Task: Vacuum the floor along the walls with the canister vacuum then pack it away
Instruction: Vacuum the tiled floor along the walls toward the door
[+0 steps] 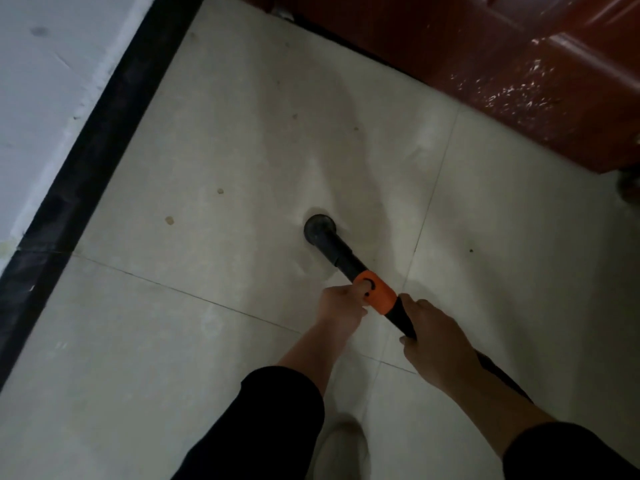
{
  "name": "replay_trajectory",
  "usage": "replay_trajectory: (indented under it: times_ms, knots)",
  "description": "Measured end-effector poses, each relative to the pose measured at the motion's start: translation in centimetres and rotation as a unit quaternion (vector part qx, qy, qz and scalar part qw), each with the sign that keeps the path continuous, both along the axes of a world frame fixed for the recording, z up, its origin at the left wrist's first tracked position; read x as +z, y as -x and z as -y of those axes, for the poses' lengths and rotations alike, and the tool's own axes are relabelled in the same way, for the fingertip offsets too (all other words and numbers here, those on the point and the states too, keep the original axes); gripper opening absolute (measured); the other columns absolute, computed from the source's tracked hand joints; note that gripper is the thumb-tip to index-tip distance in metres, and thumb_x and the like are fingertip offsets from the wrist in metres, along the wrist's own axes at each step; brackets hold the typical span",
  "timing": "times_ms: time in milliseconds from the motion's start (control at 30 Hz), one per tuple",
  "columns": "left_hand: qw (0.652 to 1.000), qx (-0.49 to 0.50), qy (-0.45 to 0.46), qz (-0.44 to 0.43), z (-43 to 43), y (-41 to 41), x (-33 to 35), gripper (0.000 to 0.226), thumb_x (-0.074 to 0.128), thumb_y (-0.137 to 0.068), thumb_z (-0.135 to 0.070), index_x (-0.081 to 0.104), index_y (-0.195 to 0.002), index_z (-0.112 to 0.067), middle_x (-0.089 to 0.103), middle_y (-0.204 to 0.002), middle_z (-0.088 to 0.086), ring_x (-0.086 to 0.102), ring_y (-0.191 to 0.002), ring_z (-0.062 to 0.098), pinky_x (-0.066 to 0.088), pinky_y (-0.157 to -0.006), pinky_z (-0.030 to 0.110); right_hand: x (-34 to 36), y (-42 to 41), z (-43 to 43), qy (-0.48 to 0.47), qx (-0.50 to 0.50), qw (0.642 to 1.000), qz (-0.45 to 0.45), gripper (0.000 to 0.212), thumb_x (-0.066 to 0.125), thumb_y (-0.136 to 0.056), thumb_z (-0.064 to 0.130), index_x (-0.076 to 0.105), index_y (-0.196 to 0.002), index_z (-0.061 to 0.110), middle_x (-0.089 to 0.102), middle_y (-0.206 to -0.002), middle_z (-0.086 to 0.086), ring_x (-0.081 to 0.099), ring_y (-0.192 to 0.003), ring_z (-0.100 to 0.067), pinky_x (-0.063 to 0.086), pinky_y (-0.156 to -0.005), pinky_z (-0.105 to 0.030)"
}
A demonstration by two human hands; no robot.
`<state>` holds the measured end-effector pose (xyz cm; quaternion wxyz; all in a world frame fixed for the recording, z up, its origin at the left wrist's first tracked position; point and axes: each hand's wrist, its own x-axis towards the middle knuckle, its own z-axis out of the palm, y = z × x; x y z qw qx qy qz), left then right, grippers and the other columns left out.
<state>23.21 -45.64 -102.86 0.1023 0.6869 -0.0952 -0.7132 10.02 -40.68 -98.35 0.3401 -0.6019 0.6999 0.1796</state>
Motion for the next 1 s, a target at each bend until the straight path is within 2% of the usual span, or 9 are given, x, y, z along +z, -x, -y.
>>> replay_trajectory:
  times_ms: [133, 300, 467, 567, 667, 767, 900, 1000]
  knots:
    - [0.998, 0.045, -0.028, 0.022, -2.6, -2.3, 1.3, 0.025, 0.068, -0.089, -0.021, 0.064, -0.066, -0.010, 0.061, -0.061, 0.004, 0.053, -0.056, 0.016, 0.040, -0.056, 0.024, 1.8, -2.3, -1.2, -0.035, 0.034, 0.999, 0.015, 0.054, 0.058, -0.093, 0.016, 0.034, -0.140, 0.019, 0.054, -0.117, 0.000, 0.056, -0.107, -0.016, 0.045, -0.088, -0.024]
    - [0.996, 0.071, 0.010, 0.062, -4.3, -7.5, 6.2, 0.027, 0.073, -0.085, -0.028, 0.067, -0.066, -0.010, 0.066, -0.069, 0.008, 0.058, -0.065, 0.019, 0.045, -0.066, 0.032, 5.2, -6.5, -1.5, -0.043, 0.036, 0.996, 0.076, 0.053, 0.058, -0.090, 0.009, 0.038, -0.139, 0.018, 0.055, -0.116, -0.005, 0.058, -0.106, -0.022, 0.048, -0.089, -0.031]
    - [0.990, 0.120, 0.040, 0.057, -3.9, -11.8, 13.8, 0.020, 0.069, -0.089, -0.027, 0.066, -0.090, -0.008, 0.069, -0.085, 0.005, 0.066, -0.079, 0.015, 0.051, -0.075, 0.027, 10.6, -10.6, -0.6, 0.016, 0.042, 0.992, 0.122, 0.046, 0.059, -0.086, 0.003, 0.047, -0.129, 0.013, 0.059, -0.108, -0.009, 0.060, -0.098, -0.028, 0.049, -0.082, -0.037]
    - [0.985, 0.155, 0.069, 0.034, -3.9, -14.8, 18.3, 0.027, 0.065, -0.092, -0.027, 0.062, -0.111, -0.008, 0.070, -0.100, 0.004, 0.067, -0.093, 0.016, 0.052, -0.079, 0.029, 14.2, -13.0, 0.3, 0.038, 0.057, 0.984, 0.162, 0.050, 0.062, -0.083, 0.002, 0.049, -0.129, 0.013, 0.060, -0.109, -0.010, 0.061, -0.100, -0.030, 0.050, -0.085, -0.038]
    - [0.977, 0.179, 0.116, 0.010, -4.3, -17.6, 23.3, 0.034, 0.063, -0.094, -0.029, 0.058, -0.124, -0.013, 0.069, -0.110, -0.001, 0.066, -0.100, 0.013, 0.051, -0.088, 0.030, 18.3, -15.2, 1.3, 0.056, 0.057, 0.976, 0.201, 0.048, 0.063, -0.080, 0.001, 0.054, -0.126, 0.014, 0.063, -0.107, -0.010, 0.062, -0.097, -0.031, 0.050, -0.085, -0.039]
    - [0.967, 0.191, 0.170, -0.011, -4.4, -19.2, 28.0, 0.033, 0.059, -0.096, -0.033, 0.056, -0.126, -0.019, 0.067, -0.116, -0.006, 0.063, -0.107, 0.011, 0.049, -0.095, 0.032, 22.1, -16.9, 2.1, 0.075, 0.037, 0.965, 0.250, 0.041, 0.066, -0.077, 0.001, 0.059, -0.116, 0.014, 0.066, -0.099, -0.007, 0.064, -0.090, -0.027, 0.053, -0.081, -0.038]
    - [0.949, 0.229, 0.217, -0.020, -4.7, -19.8, 34.2, 0.029, 0.058, -0.096, -0.036, 0.060, -0.122, -0.025, 0.070, -0.113, -0.011, 0.063, -0.110, 0.007, 0.048, -0.095, 0.029, 28.1, -18.5, 2.4, 0.095, 0.026, 0.947, 0.305, 0.042, 0.074, -0.076, 0.005, 0.062, -0.115, 0.013, 0.069, -0.096, -0.004, 0.065, -0.090, -0.021, 0.054, -0.083, -0.035]
    - [0.935, 0.255, 0.245, -0.006, -5.4, -19.8, 39.3, 0.035, 0.058, -0.095, -0.037, 0.058, -0.128, -0.024, 0.069, -0.116, -0.009, 0.062, -0.113, 0.009, 0.047, -0.097, 0.029, 33.0, -19.0, 1.9, 0.105, 0.036, 0.937, 0.331, 0.036, 0.075, -0.074, 0.004, 0.063, -0.107, 0.013, 0.068, -0.087, -0.002, 0.064, -0.083, -0.020, 0.054, -0.079, -0.034]
